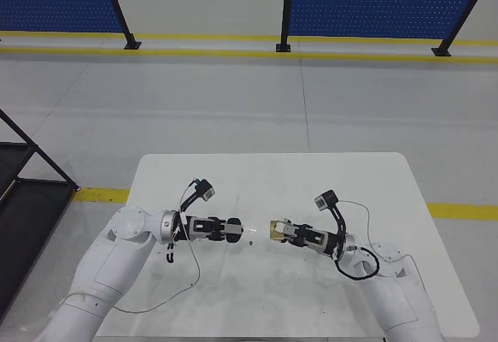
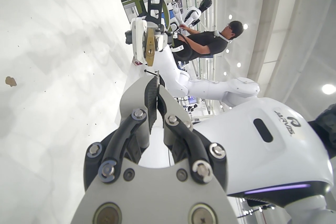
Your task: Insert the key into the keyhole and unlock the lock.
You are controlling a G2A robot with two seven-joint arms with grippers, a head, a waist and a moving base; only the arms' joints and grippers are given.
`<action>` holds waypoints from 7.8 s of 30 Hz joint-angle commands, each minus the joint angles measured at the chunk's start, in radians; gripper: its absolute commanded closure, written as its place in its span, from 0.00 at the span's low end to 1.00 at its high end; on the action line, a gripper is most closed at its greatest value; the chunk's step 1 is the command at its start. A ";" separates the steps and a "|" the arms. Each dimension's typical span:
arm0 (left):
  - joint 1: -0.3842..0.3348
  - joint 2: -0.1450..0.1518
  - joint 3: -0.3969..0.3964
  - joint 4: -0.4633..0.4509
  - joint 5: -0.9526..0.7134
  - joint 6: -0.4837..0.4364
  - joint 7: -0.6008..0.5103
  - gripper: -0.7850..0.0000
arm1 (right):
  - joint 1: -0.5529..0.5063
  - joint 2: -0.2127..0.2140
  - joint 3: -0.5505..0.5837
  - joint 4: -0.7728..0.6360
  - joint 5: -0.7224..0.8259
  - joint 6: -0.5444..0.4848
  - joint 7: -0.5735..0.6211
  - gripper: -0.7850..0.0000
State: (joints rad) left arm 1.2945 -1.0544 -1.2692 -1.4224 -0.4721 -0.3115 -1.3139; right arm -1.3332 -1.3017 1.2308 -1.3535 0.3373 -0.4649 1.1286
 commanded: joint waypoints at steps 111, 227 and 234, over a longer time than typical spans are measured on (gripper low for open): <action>-0.027 -0.004 0.130 -0.024 0.144 -0.048 0.263 1.00 | -0.049 0.066 -0.078 -0.103 -0.123 0.031 -0.290 1.00; -0.045 0.004 0.166 0.022 0.134 -0.203 0.270 0.59 | -0.003 0.097 -0.144 -0.085 -0.071 0.093 -0.290 1.00; -0.052 0.003 0.176 0.032 0.132 -0.197 0.265 0.74 | -0.003 0.097 -0.144 -0.085 -0.071 0.093 -0.290 1.00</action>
State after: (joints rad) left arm 1.2444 -1.0516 -1.0952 -1.3939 -0.3418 -0.5126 -1.0480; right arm -1.3359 -1.2048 1.0872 -1.4388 0.2662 -0.3720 0.8386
